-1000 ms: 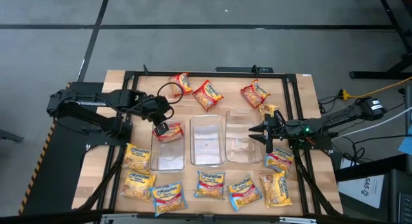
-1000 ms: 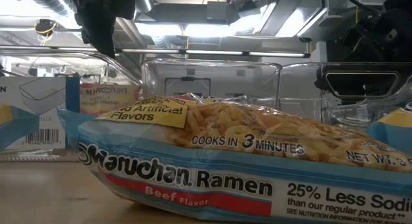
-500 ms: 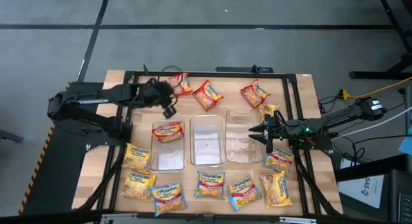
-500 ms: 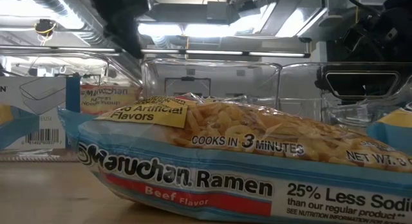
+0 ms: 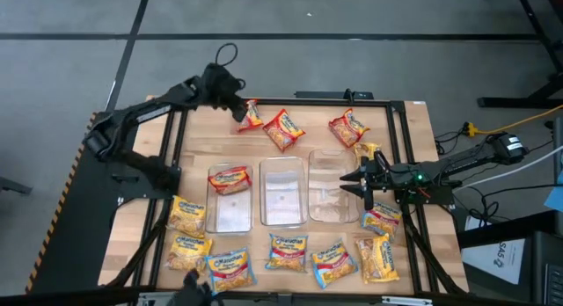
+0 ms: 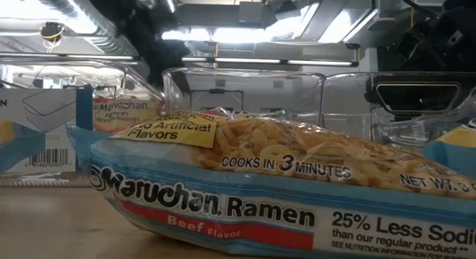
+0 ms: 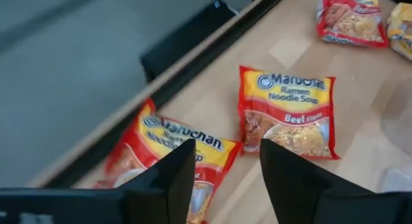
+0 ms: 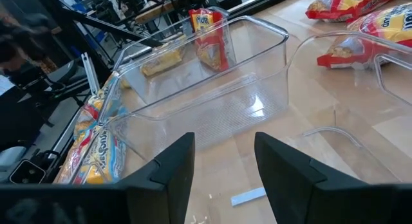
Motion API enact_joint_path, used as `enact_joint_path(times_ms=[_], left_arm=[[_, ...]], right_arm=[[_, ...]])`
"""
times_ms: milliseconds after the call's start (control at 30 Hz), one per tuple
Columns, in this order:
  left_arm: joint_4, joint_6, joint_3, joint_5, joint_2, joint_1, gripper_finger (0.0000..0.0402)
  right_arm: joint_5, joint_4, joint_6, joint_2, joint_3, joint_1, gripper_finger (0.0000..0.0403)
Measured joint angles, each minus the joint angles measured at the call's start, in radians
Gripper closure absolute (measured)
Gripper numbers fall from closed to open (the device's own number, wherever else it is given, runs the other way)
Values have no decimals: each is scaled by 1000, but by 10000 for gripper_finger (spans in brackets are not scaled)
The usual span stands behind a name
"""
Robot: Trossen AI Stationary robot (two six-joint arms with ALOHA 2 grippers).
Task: Sort Maruchan noodles
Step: Put the red noodle pack into the left transparent bin
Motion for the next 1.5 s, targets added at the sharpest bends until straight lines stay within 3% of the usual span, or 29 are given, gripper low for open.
enact_joint_path(times_ms=[100, 267, 533, 733, 1000, 1500], left_arm=[[34, -33, 21, 51, 93, 48, 223], [-13, -56, 143, 21, 227, 59, 222], [-385, -25, 432, -112, 364, 11, 221], [-531, -22, 569, -191, 486, -35, 221], [-625, -22, 603, -212, 609, -67, 221], [-641, -1, 610, -222, 710, -102, 221]], right_arm=[[0, 0, 0, 0, 0, 0, 236], [0, 0, 0, 0, 0, 0, 236], [0, -3, -6, 0, 0, 0, 236], [0, -4, -2, 0, 0, 0, 236], [-9, -4, 0, 0, 0, 0, 236], [-35, -8, 1, 0, 0, 0, 236]])
